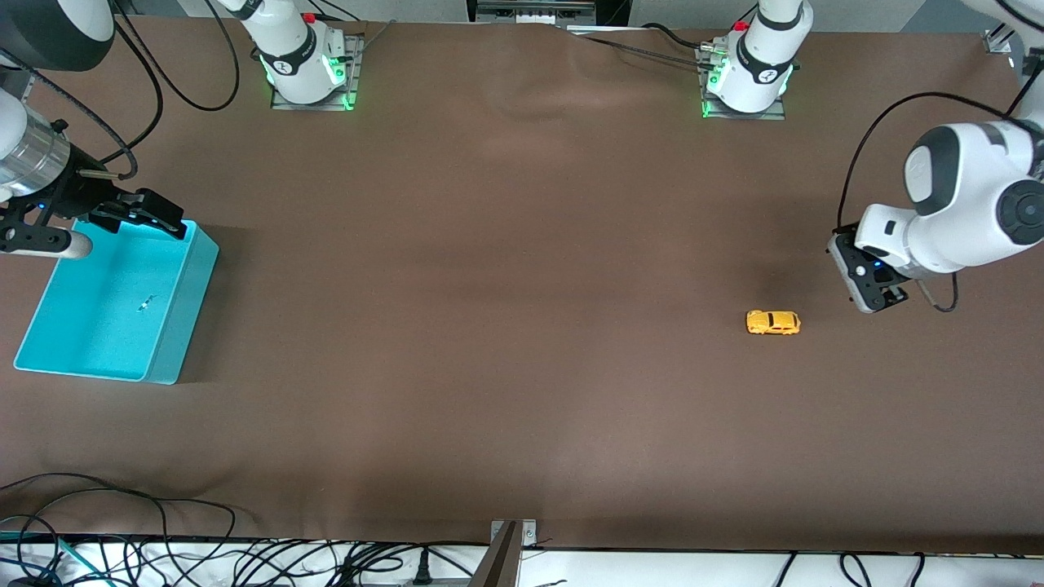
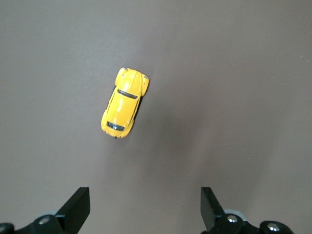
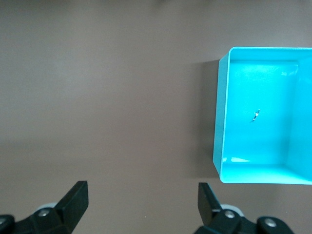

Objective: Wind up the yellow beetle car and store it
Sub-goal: 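Lower the left gripper onto the yellow beetle car and grasp it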

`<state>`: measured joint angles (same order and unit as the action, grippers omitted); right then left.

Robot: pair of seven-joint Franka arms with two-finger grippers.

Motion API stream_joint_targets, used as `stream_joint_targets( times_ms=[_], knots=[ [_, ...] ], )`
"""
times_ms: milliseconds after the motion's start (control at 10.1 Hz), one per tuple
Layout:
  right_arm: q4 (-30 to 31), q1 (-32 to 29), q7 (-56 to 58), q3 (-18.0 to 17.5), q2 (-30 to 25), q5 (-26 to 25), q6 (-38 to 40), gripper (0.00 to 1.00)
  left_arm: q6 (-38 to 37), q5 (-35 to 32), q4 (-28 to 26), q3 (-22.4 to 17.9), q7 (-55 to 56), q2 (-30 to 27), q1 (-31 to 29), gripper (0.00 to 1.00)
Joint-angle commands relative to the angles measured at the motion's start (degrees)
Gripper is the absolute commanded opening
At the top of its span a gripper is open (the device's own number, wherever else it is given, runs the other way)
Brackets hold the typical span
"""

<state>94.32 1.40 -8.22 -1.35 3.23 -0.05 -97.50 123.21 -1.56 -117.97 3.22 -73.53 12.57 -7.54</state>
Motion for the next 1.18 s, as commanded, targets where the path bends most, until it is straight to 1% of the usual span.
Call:
stream_joint_targets(
  times_ms=[0, 99, 197, 395, 494, 592, 691, 790, 888, 1086],
  knots=[
    [-1.76, -0.34, 1.45, 1.26, -0.59, 0.58, 2.49, 1.00, 11.56, -1.08, -5.24, 0.64, -6.16, 1.64, 0.33, 1.00],
    [-1.85, -0.34, 1.54, 1.44, -0.68, 0.58, 2.84, 1.00, 16.31, -0.91, -4.82, 0.64, -11.41, 5.58, 0.33, 1.00],
    [-1.94, -0.34, 1.54, 1.44, -0.68, 0.84, 2.84, 1.00, 20.62, -0.47, -4.99, 0.64, -14.25, 7.62, 0.42, 1.00],
    [-2.20, -0.26, 0.67, 1.44, -0.68, 1.19, 3.72, 1.00, 24.60, -0.64, -4.46, 1.43, -14.81, 10.45, 0.77, 1.00],
    [-3.69, -0.43, 0.75, 1.70, -0.42, 1.19, 3.81, 1.00, 26.62, -0.64, -4.37, 1.52, -14.72, 11.41, 0.95, 1.00],
    [-4.48, -0.43, 0.92, 2.57, -0.24, 1.19, 3.99, 1.00, 27.25, -0.64, -4.11, 1.52, -14.72, 11.86, 1.04, 0.99],
    [-4.75, -0.43, 0.67, 2.67, -0.24, 1.19, 3.99, 1.00, 27.43, -0.64, -4.02, 1.52, -14.63, 12.21, 1.12, 0.97],
    [-4.75, -0.43, 0.58, 2.67, -0.06, 1.11, 3.81, 1.00, 28.30, -0.55, -4.11, 1.52, -14.46, 12.48, 1.65, 0.90],
    [-4.84, -0.26, 0.75, 2.49, 0.02, 0.84, 3.90, 1.00, 28.40, -0.55, -4.02, 1.52, -14.45, 12.65, 2.00, 0.82],
    [-4.75, 0.09, 0.84, 2.23, 0.11, 0.66, 4.43, 1.00, 28.40, -0.55, -4.02, 1.52, -14.45, 12.74, 2.00, 0.81]
  ],
)
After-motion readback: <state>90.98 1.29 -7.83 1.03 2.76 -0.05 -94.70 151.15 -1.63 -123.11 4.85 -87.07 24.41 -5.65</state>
